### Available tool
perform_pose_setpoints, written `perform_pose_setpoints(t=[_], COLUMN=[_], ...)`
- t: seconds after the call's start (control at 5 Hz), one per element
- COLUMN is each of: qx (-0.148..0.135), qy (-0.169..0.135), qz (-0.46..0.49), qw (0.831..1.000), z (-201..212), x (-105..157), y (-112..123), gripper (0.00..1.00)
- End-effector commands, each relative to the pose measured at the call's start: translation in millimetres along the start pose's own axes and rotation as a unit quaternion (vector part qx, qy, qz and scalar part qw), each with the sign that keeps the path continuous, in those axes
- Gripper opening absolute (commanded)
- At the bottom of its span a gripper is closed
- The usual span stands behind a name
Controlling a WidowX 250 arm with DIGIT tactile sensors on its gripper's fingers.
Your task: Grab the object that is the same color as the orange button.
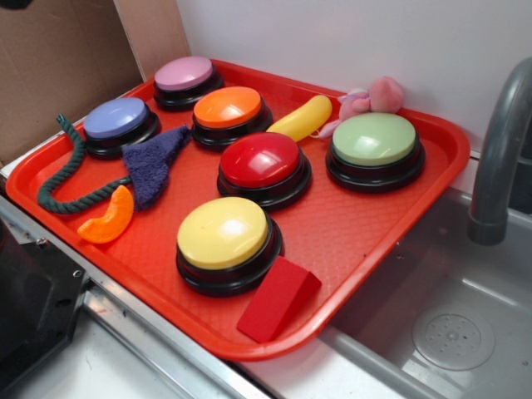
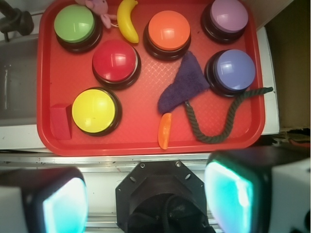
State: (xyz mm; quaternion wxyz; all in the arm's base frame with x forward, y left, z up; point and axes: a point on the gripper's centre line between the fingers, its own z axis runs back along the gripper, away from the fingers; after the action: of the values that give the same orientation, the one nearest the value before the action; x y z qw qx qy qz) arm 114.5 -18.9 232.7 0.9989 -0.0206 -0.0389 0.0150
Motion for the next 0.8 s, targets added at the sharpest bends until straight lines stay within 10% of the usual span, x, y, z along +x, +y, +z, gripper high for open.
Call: perform_pose_setpoints(t=[0.0, 0.6], qx=[-0.017, 0.011], qy=[0.001, 0.001], qz=[0.059, 0.164], qw=[0.998, 0.986], z=[-37, -140], x=[10, 8], y=[17, 46], gripper=[1.0, 1.0])
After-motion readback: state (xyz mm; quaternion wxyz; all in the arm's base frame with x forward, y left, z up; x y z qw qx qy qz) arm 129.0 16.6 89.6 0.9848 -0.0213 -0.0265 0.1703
